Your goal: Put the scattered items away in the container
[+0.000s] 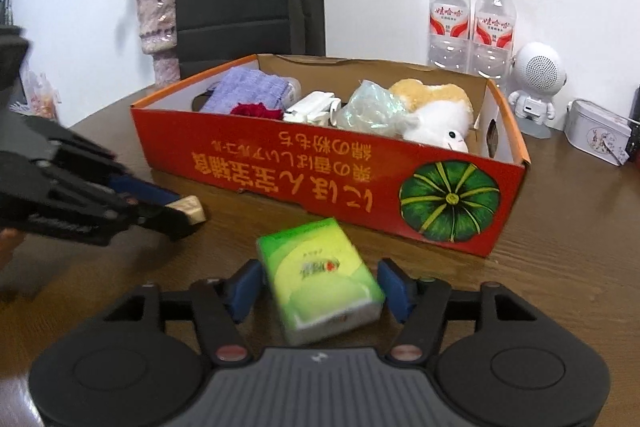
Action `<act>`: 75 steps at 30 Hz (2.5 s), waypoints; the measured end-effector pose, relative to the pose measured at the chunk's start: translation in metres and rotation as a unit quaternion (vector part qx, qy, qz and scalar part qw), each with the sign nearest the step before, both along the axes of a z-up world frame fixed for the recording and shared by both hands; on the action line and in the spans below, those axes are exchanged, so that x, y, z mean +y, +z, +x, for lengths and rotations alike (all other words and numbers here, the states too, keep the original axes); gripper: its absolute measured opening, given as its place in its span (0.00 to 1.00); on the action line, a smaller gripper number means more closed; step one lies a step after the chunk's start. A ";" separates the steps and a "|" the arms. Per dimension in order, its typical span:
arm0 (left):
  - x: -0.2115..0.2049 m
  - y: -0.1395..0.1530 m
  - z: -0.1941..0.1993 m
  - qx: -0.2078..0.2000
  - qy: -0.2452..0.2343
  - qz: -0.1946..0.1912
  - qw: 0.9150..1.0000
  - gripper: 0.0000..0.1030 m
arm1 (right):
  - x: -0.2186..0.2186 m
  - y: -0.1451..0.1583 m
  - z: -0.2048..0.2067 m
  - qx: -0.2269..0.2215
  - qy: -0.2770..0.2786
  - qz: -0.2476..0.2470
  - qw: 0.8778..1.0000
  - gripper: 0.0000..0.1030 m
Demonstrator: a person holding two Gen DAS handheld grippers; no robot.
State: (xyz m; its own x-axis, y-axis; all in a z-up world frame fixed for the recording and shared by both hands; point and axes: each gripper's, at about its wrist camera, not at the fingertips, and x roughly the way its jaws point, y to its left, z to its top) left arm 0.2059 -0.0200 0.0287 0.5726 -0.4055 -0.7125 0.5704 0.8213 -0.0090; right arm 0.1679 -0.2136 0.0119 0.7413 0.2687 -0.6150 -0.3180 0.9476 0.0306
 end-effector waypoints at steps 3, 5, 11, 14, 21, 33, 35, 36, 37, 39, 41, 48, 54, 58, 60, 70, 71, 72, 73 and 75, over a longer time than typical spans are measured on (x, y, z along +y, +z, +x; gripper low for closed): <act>0.008 0.018 -0.008 -0.005 0.032 -0.025 0.999 0.20 | -0.001 0.007 -0.004 0.002 -0.007 0.000 1.000 0.42; 0.015 0.039 -0.016 -0.020 0.049 -0.054 0.997 0.20 | -0.007 0.019 -0.012 -0.007 -0.010 0.022 1.000 0.42; -0.004 0.103 0.019 -0.005 0.104 -0.131 0.986 0.20 | -0.037 0.099 0.018 -0.008 -0.074 0.138 0.988 0.42; -0.036 0.099 0.066 0.048 0.121 -0.124 0.984 0.21 | -0.047 0.117 0.068 0.056 -0.110 0.156 0.980 0.42; -0.051 0.044 0.121 0.126 0.172 -0.123 0.969 0.23 | -0.047 0.089 0.137 0.151 -0.138 0.155 0.967 0.46; -0.018 0.086 0.103 0.077 0.222 -0.092 0.968 1.00 | -0.056 0.101 0.130 0.183 -0.157 0.127 0.962 0.76; -0.012 0.093 0.097 0.080 0.231 -0.089 0.965 1.00 | -0.051 0.103 0.125 0.211 -0.152 0.100 0.960 0.77; -0.011 0.096 0.092 0.081 0.232 -0.080 0.966 1.00 | -0.048 0.105 0.121 0.220 -0.147 0.093 0.960 0.80; -0.011 0.099 0.088 0.083 0.231 -0.064 0.967 1.00 | -0.045 0.108 0.117 0.226 -0.138 0.091 0.960 0.82; -0.013 0.104 0.078 0.083 0.231 -0.017 0.969 1.00 | -0.043 0.115 0.106 0.229 -0.134 0.093 0.960 0.90; -0.014 0.107 0.067 0.084 0.236 0.018 0.968 1.00 | -0.039 0.120 0.096 0.231 -0.143 0.082 0.959 0.90; -0.008 0.122 0.028 0.086 0.253 0.037 0.963 1.00 | -0.017 0.122 0.055 0.241 -0.153 0.033 0.958 0.90; -0.011 0.131 -0.018 0.058 0.246 0.037 0.967 1.00 | -0.001 0.137 0.008 0.196 -0.161 0.025 0.967 0.90; -0.010 0.130 -0.042 0.043 0.250 0.036 0.967 1.00 | 0.001 0.135 -0.017 0.170 -0.165 0.031 0.971 0.90; -0.009 0.129 -0.053 0.035 0.251 0.037 0.967 1.00 | 0.001 0.134 -0.027 0.166 -0.167 0.039 0.971 0.90; 0.003 0.079 -0.176 -0.100 0.242 -0.003 0.965 1.00 | 0.003 0.082 -0.144 -0.006 -0.149 0.060 0.987 1.00; 0.003 0.068 -0.185 -0.108 0.236 0.000 0.966 1.00 | 0.006 0.069 -0.155 -0.019 -0.151 0.047 0.987 1.00; 0.003 0.055 -0.192 -0.114 0.233 0.010 0.966 1.00 | 0.009 0.056 -0.163 -0.027 -0.154 0.034 0.987 1.00; 0.002 0.042 -0.198 -0.115 0.231 0.025 0.966 1.00 | 0.012 0.047 -0.169 -0.031 -0.155 0.026 0.987 1.00; 0.000 0.020 -0.204 -0.103 0.225 0.050 0.968 1.00 | 0.015 0.030 -0.179 -0.032 -0.152 0.018 0.988 1.00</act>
State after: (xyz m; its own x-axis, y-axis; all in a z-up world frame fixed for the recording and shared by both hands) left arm 0.0020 -0.0198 0.0491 0.8088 -0.0161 -0.5878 0.1353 0.9779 0.1593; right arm -0.0106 -0.1989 0.0414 0.8279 0.0491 -0.5587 -0.0221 0.9982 0.0551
